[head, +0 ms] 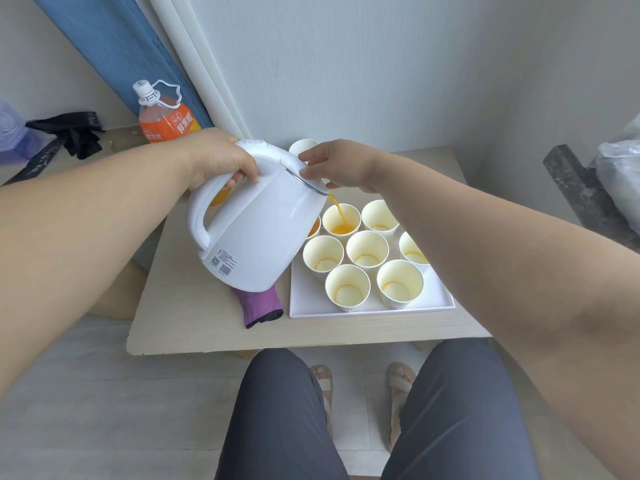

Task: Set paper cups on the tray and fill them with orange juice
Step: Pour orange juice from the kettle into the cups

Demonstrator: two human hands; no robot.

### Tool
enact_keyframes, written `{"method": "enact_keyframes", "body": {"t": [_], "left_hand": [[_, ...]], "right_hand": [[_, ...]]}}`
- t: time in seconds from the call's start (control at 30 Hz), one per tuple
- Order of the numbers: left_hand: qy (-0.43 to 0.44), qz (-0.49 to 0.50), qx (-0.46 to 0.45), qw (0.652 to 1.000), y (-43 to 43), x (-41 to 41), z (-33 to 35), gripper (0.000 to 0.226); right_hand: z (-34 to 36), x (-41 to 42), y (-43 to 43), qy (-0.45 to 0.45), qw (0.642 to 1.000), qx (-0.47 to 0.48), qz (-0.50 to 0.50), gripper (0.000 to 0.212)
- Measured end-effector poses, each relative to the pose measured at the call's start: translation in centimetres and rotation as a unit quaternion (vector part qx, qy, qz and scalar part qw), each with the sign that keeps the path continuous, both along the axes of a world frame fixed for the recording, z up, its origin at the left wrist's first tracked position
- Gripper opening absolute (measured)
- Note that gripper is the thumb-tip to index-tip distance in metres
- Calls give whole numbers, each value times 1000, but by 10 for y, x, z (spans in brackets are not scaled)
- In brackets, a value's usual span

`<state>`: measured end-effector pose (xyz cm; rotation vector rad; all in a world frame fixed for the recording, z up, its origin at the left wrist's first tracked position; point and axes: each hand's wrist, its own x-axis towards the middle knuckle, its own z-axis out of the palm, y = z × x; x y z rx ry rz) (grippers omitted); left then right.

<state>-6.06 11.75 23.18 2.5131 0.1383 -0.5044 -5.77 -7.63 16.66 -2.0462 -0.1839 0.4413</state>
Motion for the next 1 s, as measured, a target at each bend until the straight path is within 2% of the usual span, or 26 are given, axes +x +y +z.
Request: {"method": "enact_keyframes", "body": {"t": [1.0], "left_hand": [[-24,0,20,1000,3,-8,16,25]], "right_hand": [[11,-2,9,-5,1000,16,-1,48]]}}
